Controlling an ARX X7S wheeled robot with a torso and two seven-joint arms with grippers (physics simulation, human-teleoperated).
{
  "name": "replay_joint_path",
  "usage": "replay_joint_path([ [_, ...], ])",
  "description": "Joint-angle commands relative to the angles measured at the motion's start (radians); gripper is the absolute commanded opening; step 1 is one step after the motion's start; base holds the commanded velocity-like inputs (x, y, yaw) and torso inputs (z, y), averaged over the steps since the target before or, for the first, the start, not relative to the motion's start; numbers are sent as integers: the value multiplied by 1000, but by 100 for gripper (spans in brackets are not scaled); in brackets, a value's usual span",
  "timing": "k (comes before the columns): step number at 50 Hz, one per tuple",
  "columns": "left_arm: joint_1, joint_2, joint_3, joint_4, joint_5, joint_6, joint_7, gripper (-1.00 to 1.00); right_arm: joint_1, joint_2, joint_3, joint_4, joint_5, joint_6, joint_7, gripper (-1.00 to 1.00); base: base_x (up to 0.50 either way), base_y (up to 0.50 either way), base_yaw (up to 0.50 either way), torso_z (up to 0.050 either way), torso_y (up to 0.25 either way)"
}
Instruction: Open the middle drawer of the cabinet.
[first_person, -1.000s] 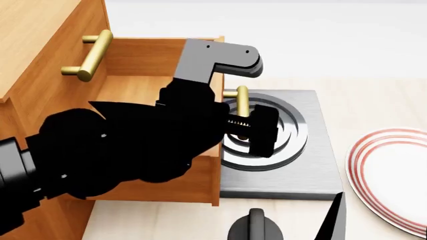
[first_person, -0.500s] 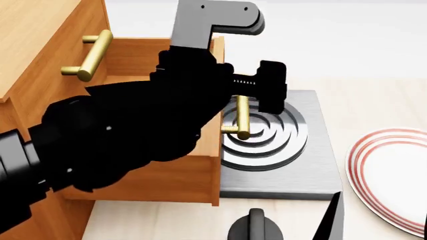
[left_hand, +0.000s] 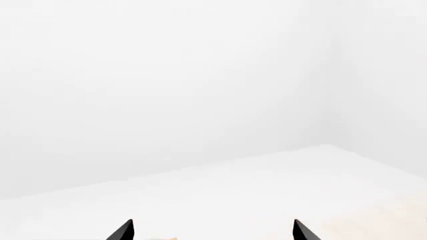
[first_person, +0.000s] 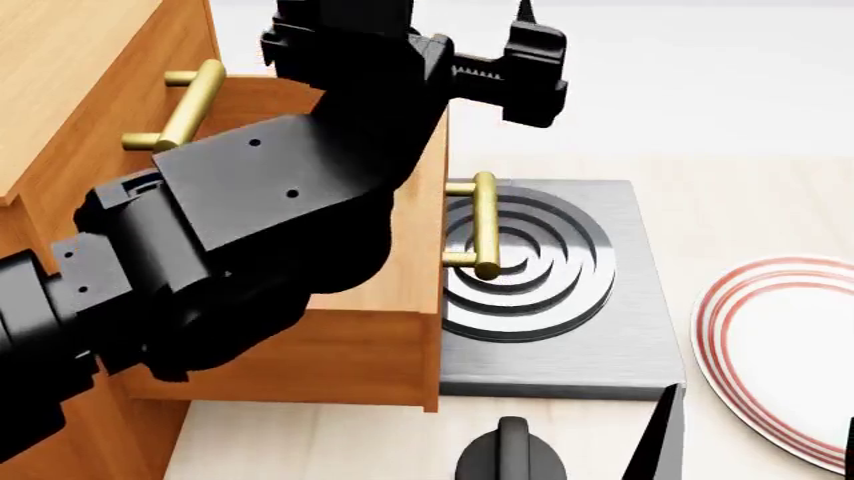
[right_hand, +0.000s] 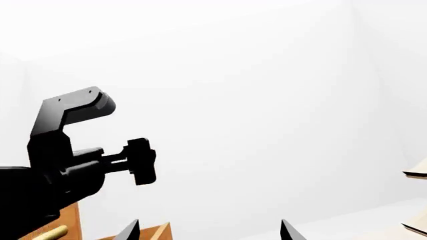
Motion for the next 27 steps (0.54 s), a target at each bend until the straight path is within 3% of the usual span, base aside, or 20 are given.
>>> replay_joint_path([
  [1,-4,1,-11,15,259,84,-28,100,-2,2,-5,0,-5,-2,1,100,0,0,0,0,0],
  [13,-5,-6,-18,30,387,124,-6,100,0,5,-10,-2,-6,-1,4,100,0,0,0,0,0],
  [27,-29,-224,-41,311,422,173,-106,100,18,13,-18,-14,-4,25,18,100,0,0,0,0,0],
])
